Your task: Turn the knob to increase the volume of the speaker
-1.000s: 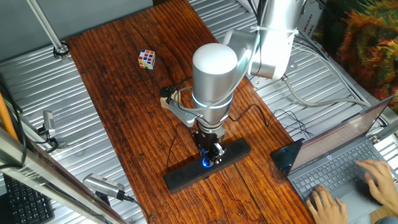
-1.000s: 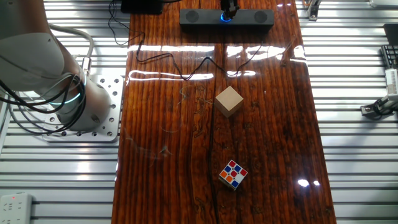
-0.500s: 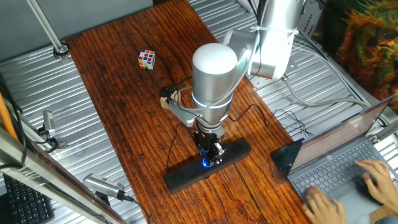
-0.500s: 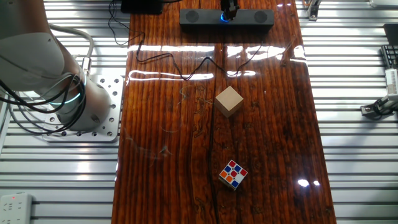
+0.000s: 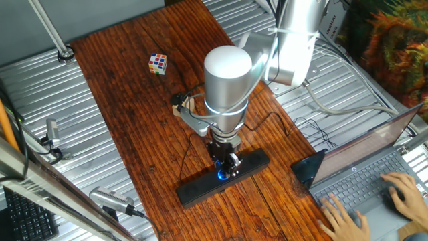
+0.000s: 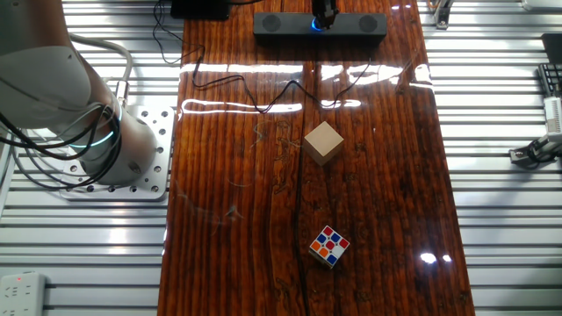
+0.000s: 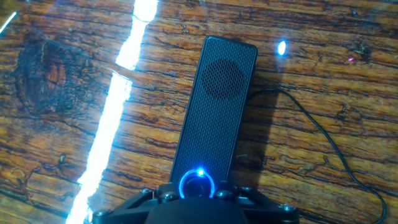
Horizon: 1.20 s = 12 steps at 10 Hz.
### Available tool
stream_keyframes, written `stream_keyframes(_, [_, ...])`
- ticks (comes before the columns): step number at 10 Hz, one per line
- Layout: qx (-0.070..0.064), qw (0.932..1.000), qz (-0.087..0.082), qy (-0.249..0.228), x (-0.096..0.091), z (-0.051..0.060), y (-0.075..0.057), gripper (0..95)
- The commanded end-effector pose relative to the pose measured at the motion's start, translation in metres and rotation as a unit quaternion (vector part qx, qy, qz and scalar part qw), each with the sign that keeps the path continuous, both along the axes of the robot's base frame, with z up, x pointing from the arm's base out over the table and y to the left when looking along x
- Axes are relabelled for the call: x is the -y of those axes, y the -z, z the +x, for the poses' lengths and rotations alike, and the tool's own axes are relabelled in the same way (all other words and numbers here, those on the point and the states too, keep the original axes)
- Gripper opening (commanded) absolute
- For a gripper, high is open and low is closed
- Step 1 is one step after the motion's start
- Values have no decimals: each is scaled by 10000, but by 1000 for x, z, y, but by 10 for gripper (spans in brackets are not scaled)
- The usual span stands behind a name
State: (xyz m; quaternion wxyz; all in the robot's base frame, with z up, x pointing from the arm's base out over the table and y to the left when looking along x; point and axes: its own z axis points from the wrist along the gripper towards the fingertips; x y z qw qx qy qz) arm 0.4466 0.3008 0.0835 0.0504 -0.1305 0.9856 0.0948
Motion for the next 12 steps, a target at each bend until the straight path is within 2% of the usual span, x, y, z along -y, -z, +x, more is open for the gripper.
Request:
stream_keyframes(1, [-20,10000,49,-34,-1,0,0,380])
stream_keyframes(5, [-14,10000,70,-47,-1,0,1,380])
stream_keyframes(6, [1,9999,99,-62,-1,0,1,190])
stream_keyframes(10, [19,9999,105,-67,-1,1,2,190])
stream_keyframes(11, [21,9999,107,-67,-1,1,2,380])
stream_keyframes(12, [34,9999,107,-76,-1,1,2,380])
